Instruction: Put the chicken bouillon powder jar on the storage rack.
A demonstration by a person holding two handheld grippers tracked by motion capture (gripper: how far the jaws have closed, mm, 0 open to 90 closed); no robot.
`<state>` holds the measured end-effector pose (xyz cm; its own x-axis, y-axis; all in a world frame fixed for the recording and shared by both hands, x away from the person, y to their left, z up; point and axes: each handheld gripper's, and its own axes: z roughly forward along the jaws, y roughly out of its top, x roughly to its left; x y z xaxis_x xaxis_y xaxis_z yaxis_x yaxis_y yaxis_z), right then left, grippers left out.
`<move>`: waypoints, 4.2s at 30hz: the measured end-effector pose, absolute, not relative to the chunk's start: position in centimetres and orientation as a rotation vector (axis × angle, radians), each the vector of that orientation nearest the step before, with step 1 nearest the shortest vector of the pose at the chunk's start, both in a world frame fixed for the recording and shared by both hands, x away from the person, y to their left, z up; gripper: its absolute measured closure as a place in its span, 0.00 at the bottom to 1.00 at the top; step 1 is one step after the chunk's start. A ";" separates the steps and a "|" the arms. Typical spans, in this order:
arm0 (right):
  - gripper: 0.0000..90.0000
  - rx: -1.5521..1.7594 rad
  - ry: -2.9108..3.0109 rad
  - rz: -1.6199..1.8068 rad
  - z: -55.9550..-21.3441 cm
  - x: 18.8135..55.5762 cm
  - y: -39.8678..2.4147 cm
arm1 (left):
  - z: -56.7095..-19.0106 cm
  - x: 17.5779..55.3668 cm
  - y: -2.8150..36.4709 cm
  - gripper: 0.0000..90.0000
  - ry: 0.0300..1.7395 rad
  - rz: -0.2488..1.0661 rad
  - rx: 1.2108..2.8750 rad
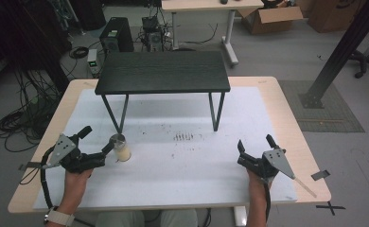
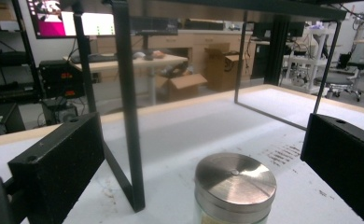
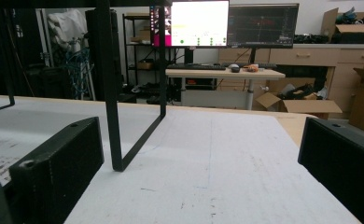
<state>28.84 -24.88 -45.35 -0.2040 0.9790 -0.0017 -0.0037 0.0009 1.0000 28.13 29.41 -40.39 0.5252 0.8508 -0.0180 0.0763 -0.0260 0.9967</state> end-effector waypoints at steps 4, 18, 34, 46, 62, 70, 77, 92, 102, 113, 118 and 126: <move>0.00 1.102 1.357 1.360 -45.4 28.8 -24.9 | -40.7 28.4 28.9 0.00 0.839 0.750 1.502; 0.00 1.104 1.359 1.359 -45.3 28.9 -24.9 | -41.8 29.1 28.0 0.00 0.860 0.730 1.548; 0.00 1.105 1.359 1.361 -45.3 28.9 -24.9 | -43.2 29.8 27.1 0.01 0.871 0.709 1.616; 0.00 1.104 1.359 1.362 -45.3 28.9 -24.9 | -44.0 30.5 26.8 0.04 0.882 0.672 1.651; 0.00 1.104 1.360 1.362 -45.3 28.9 -24.9 | -44.4 30.9 26.7 0.21 0.864 0.610 1.648; 0.00 1.104 1.360 1.363 -45.3 28.9 -24.9 | -44.4 30.8 26.7 0.31 0.844 0.617 1.652; 0.00 1.105 1.360 1.365 -45.3 28.9 -24.9 | -44.5 30.9 26.7 0.39 0.840 0.610 1.650; 0.00 1.106 1.364 1.366 -45.3 28.9 -24.9 | -44.5 31.0 26.7 0.47 0.818 0.613 1.647; 0.00 1.106 1.368 1.366 -45.3 28.9 -25.0 | -44.4 30.9 26.7 0.47 0.819 0.617 1.655; 0.00 1.107 1.370 1.367 -45.3 28.9 -25.0 | -43.2 30.7 27.1 0.47 0.804 0.607 1.650; 0.00 1.107 1.372 1.367 -45.3 29.0 -25.0 | -42.6 30.6 27.2 0.47 0.808 0.596 1.655; 0.00 1.109 1.374 1.367 -45.3 29.0 -24.9 | -40.9 30.7 27.2 0.47 0.803 0.557 1.653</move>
<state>28.96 -24.95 -45.32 -0.2164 0.9763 0.0055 0.0103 -0.0034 0.9999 30.67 27.17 -40.87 0.6521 0.7559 -0.0574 0.2106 -0.1078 0.9716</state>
